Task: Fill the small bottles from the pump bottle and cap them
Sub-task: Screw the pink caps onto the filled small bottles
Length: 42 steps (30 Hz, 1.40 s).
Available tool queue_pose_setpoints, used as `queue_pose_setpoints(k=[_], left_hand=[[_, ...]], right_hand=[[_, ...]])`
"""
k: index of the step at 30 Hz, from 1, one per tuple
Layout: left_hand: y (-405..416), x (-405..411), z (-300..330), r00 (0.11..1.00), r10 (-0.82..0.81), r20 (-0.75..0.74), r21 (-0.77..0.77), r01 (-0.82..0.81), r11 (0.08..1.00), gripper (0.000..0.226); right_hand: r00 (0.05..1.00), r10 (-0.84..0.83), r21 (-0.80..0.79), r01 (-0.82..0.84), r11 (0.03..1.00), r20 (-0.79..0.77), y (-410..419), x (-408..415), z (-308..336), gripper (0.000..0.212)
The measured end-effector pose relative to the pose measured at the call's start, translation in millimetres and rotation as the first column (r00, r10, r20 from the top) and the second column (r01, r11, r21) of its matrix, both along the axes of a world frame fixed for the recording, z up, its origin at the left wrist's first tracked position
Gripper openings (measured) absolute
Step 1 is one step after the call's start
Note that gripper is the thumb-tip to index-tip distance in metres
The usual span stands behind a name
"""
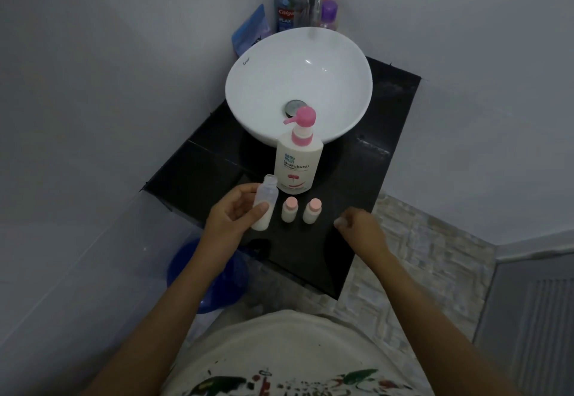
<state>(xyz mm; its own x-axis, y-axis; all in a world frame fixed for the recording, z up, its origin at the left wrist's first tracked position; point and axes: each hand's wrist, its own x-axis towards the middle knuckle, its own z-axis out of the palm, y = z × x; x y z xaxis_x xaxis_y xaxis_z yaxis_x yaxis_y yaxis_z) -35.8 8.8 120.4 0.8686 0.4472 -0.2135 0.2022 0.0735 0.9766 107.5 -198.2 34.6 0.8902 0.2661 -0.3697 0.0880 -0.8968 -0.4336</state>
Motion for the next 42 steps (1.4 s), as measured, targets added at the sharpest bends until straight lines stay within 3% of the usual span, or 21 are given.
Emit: queue_pose_setpoints(k=[2, 5, 8, 17, 22, 26, 28, 31, 35, 39, 42], left_hand=[[-3, -2, 6, 1.000, -0.028, 0.010, -0.025, 0.029, 0.999, 0.028], [-8, -3, 11, 0.998, -0.067, 0.018, -0.030, 0.068, 0.997, 0.024], [-11, -2, 16, 0.993, -0.119, 0.023, -0.039, 0.120, 0.992, 0.020], [-16, -2, 19, 0.972, -0.233, -0.002, -0.013, 0.233, 0.972, 0.029], [-19, -1, 17, 0.965, -0.263, -0.009, 0.026, 0.263, 0.964, 0.029], [-21, 1, 18, 0.963, -0.270, 0.003, 0.028, 0.270, 0.963, 0.027], [-21, 1, 18, 0.965, -0.260, 0.008, 0.018, 0.260, 0.965, 0.026], [-20, 0, 18, 0.967, -0.254, 0.009, 0.008, 0.254, 0.967, 0.025], [-20, 0, 22, 0.967, -0.254, 0.017, 0.005, 0.254, 0.967, 0.021], [-21, 0, 26, 0.965, -0.261, 0.032, 0.004, 0.261, 0.965, 0.020], [-20, 1, 25, 0.967, -0.254, 0.034, 0.003, 0.254, 0.967, 0.021]], right_hand=[[0.993, -0.105, 0.240, 0.117, 0.964, -0.059, 2, -5, 26, 0.018], [0.986, -0.088, 0.583, 0.156, 0.797, -0.144, 12, -20, 81, 0.016], [0.987, 0.031, 0.723, 0.092, 0.685, -0.155, 18, -35, 123, 0.019], [0.977, 0.207, 0.693, -0.113, 0.712, -0.053, 13, -47, 139, 0.027], [0.972, 0.211, 0.593, -0.112, 0.797, -0.100, 10, -44, 142, 0.010], [0.987, 0.150, 0.469, -0.102, 0.877, -0.066, 14, -47, 139, 0.046], [0.985, 0.165, 0.474, -0.118, 0.872, -0.057, 14, -49, 142, 0.046], [0.968, 0.233, 0.566, -0.143, 0.812, -0.090, 9, -46, 147, 0.022], [0.971, 0.229, 0.594, -0.141, 0.792, -0.075, 9, -46, 147, 0.012], [0.995, 0.101, 0.474, -0.079, 0.877, -0.021, 16, -51, 142, 0.041], [0.993, 0.119, 0.514, -0.093, 0.852, -0.017, 16, -52, 144, 0.031]])
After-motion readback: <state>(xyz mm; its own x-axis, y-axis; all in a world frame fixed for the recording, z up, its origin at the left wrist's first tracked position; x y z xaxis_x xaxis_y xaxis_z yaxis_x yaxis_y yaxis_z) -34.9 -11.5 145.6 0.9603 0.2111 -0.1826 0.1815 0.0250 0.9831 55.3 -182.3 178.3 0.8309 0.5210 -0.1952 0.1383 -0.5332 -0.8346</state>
